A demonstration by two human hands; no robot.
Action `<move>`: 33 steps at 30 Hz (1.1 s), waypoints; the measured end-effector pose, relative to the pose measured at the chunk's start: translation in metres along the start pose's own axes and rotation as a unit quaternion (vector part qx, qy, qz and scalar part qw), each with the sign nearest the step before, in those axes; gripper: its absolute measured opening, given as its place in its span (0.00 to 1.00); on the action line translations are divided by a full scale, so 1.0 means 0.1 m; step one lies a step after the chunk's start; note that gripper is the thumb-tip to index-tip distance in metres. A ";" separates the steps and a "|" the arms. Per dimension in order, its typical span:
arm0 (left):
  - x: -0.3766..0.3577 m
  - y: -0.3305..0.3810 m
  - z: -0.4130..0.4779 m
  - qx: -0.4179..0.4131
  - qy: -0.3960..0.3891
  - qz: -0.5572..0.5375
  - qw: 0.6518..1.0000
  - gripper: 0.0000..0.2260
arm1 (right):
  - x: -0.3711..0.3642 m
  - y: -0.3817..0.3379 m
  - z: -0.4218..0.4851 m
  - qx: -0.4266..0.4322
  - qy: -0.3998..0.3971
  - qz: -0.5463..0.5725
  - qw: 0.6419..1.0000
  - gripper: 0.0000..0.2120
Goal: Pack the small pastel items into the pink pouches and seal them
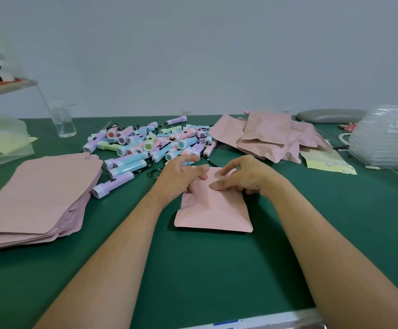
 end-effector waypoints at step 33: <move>0.00 0.04 -0.01 -0.022 -0.015 -0.008 1.000 0.36 | 0.05 -0.06 -0.07 0.181 -0.102 0.176 0.962 0.10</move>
Point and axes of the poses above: each hand's wrist, its own z-axis towards the middle knuckle, its own x-axis out of the back of the hand, y = z × x, the point moved 2 cm from there along z, towards the middle knuckle, and after that the axes turned 7 degrees about y, right-handed, at the moved point
